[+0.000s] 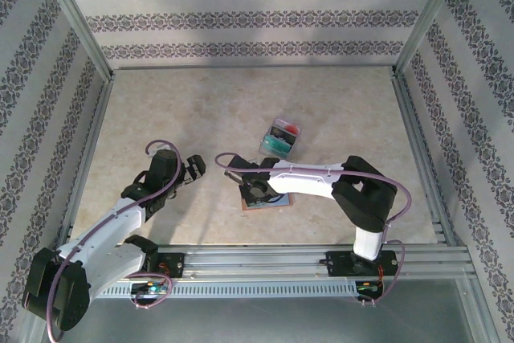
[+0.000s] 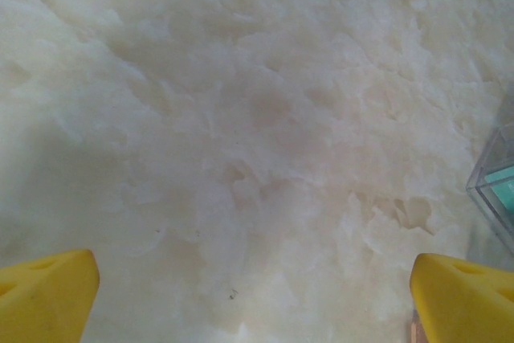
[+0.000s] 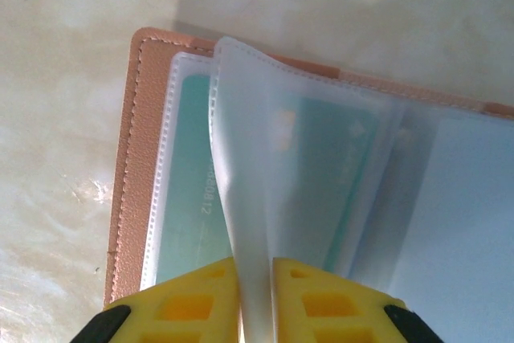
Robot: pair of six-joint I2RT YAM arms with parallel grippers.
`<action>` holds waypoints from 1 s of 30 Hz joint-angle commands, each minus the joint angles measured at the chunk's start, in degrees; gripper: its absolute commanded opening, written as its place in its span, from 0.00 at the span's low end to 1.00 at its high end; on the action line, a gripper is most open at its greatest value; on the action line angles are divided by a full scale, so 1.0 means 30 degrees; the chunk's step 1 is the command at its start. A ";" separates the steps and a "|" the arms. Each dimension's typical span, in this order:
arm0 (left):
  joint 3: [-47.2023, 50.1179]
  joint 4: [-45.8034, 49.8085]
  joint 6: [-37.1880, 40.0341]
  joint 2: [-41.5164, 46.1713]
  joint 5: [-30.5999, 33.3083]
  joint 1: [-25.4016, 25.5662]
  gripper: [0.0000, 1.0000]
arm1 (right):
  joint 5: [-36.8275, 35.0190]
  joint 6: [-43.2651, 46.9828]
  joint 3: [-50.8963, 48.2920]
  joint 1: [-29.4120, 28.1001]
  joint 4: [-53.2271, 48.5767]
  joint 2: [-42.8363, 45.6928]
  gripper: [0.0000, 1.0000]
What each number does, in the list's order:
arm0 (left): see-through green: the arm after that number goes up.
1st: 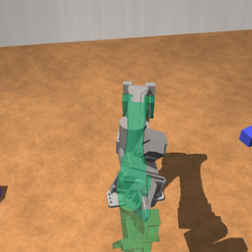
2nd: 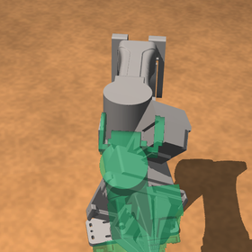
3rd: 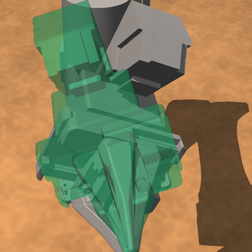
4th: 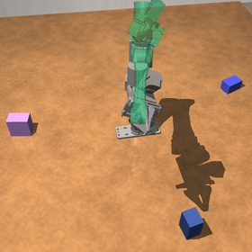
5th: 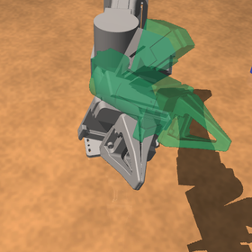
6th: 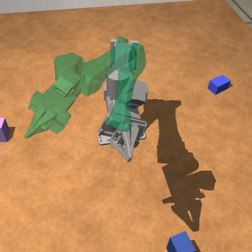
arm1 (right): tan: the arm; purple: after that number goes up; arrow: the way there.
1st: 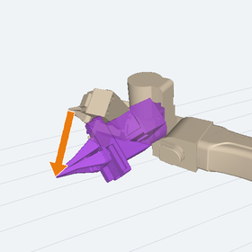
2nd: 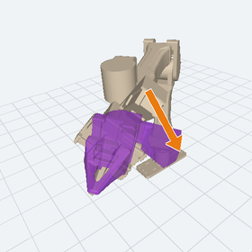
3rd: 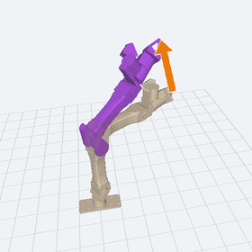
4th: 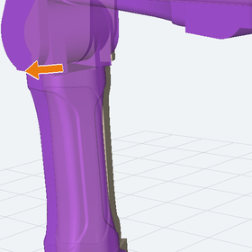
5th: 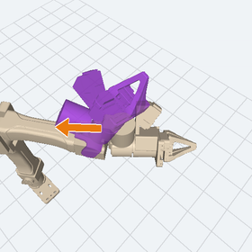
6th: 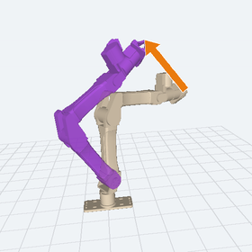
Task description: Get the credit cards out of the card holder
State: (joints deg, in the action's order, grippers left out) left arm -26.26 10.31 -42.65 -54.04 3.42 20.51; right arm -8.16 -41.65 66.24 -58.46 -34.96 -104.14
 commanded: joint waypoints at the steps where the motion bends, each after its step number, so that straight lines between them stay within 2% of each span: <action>1: -0.0796 0.0383 0.0946 0.0128 -0.0533 -0.0085 1.00 | -0.1573 0.0260 -0.0335 0.0234 -0.0825 0.1113 0.16; 5: -0.0791 -0.0211 0.1026 0.0099 -0.1451 0.0176 0.96 | -0.2338 0.0234 -0.0705 0.0508 -0.1174 0.1572 0.18; 9: -0.0823 -0.0621 0.1367 -0.0189 -0.1816 0.0762 0.93 | -0.2654 0.0232 -0.1121 0.0931 -0.1382 0.1968 0.25; 11: -0.0902 -0.0681 0.1531 -0.0423 -0.1648 0.1368 0.92 | -0.2771 0.0202 -0.1360 0.1138 -0.1435 0.2212 0.28; 18: -0.1362 -0.1472 0.2087 -0.1954 -0.0907 0.3949 0.91 | -0.2939 -0.0096 -0.2262 0.1610 -0.1473 0.2848 0.31; 23: -0.1878 -0.2610 0.2555 -0.3805 -0.1215 0.5682 0.82 | -0.2963 -0.0238 -0.3071 0.2131 -0.1446 0.3447 0.31; 30: -0.2757 -0.3917 0.3036 -0.6312 -0.1814 0.7211 0.70 | -0.2703 -0.0180 -0.4042 0.3140 -0.1333 0.4365 0.31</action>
State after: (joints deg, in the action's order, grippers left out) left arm -32.47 1.89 -35.55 -71.40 -1.43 40.56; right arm -15.40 -41.71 55.46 -49.91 -38.11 -92.88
